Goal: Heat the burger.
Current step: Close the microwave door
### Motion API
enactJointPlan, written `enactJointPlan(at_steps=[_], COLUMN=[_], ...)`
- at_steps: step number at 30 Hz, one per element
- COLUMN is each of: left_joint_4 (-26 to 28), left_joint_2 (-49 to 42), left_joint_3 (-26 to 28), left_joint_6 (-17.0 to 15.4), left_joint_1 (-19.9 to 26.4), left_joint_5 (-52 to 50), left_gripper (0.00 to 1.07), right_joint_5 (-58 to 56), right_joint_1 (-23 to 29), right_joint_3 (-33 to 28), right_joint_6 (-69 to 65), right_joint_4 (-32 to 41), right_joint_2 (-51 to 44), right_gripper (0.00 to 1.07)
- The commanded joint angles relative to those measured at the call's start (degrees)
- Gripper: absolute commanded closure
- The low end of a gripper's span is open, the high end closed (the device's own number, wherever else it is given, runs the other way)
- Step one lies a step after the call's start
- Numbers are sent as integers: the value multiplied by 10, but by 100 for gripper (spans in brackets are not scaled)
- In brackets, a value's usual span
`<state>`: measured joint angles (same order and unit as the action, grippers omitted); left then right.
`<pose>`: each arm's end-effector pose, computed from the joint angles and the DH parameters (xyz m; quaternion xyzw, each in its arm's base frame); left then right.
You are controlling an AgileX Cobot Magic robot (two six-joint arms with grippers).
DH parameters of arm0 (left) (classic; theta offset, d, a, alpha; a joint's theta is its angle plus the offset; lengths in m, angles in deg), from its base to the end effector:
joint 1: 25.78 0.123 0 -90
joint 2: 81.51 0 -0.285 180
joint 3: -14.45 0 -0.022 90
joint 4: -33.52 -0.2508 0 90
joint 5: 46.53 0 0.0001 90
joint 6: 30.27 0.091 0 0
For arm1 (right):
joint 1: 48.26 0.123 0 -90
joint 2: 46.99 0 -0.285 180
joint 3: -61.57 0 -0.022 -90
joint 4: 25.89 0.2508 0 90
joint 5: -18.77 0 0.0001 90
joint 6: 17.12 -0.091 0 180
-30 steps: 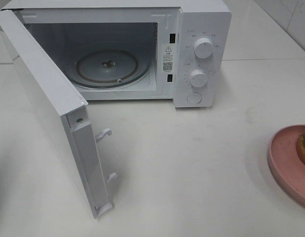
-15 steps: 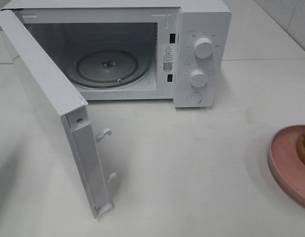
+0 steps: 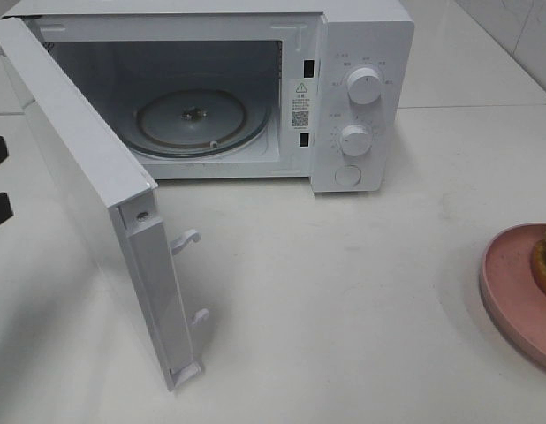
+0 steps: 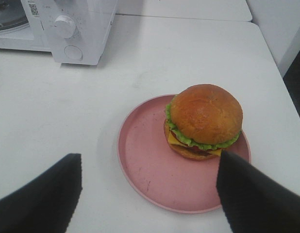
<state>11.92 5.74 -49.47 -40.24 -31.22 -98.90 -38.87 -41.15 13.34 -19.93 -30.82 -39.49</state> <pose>0.2086 -0.0465 0.1821 0.1538 0.7525 -0.1236 0.6284 -0.0035 -0.0071 0.2837 -0.0306 0.8343 0.0046 0.5504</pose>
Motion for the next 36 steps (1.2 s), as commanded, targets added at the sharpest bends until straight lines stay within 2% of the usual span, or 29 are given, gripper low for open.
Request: enactJointPlan(at_steps=[1, 2, 9, 10, 17, 18, 19, 21, 22, 24, 27, 28, 30, 31, 32, 33, 35, 36], left_joint_4=[25, 42, 89, 106, 158, 187, 187, 241, 241, 293, 324, 356, 368, 396, 396, 424, 434, 456], left_joint_2=[17, 32, 81, 96, 133, 146, 146, 159, 159, 174, 183, 193, 196, 206, 206, 215, 219, 227], left_joint_3=[14, 19, 37, 41, 61, 70, 70, 87, 87, 108, 125, 144, 151, 169, 169, 188, 195, 217], left_joint_6=[6, 14, 40, 52, 66, 80, 80, 100, 100, 118, 129, 138, 142, 153, 153, 165, 169, 180], left_joint_1=[-29, -48, -99, -116, -162, -182, -182, -210, -210, -242, -260, -277, -284, -296, -296, -307, -312, -319], left_joint_5=[-14, -14, -26, -44, -57, -57, -57, -57, -57, -57, -54, -46, -43, -39, -39, -34, -33, -22], left_gripper=[107, 107, 107, 107, 107, 107, 107, 107, 107, 107, 107, 107, 107, 107, 107, 107, 107, 107], right_joint_5=[7, 7, 7, 7, 7, 7, 7, 7, 7, 7, 7, 7, 7, 7, 7, 7, 7, 7], right_joint_1=[-4, -4, -4, -4, -4, -4, -4, -4, -4, -4, -4, -4, -4, -4, -4, -4, -4, -4], right_joint_3=[-3, -3, -3, -3, -3, -3, -3, -3, -3, -3, -3, -3, -3, -3, -3, -3, -3, -3], right_joint_6=[6, 6, 6, 6, 6, 6, 6, 6, 6, 6, 6, 6, 6, 6, 6, 6, 6, 6], right_joint_4=[1, 1, 1, 1, 1, 1, 1, 1, 1, 1, 1, 1, 1, 1, 1, 1, 1, 1], right_joint_2=[-17, -17, -17, -17, -17, -17, -17, -17, -17, -17, -17, -17, -17, -17, -17, -17, -17, -17], right_gripper=[32, 32, 32, 32, 32, 32, 32, 32, 32, 32, 32, 32, 32, 32, 32, 32, 32, 32])
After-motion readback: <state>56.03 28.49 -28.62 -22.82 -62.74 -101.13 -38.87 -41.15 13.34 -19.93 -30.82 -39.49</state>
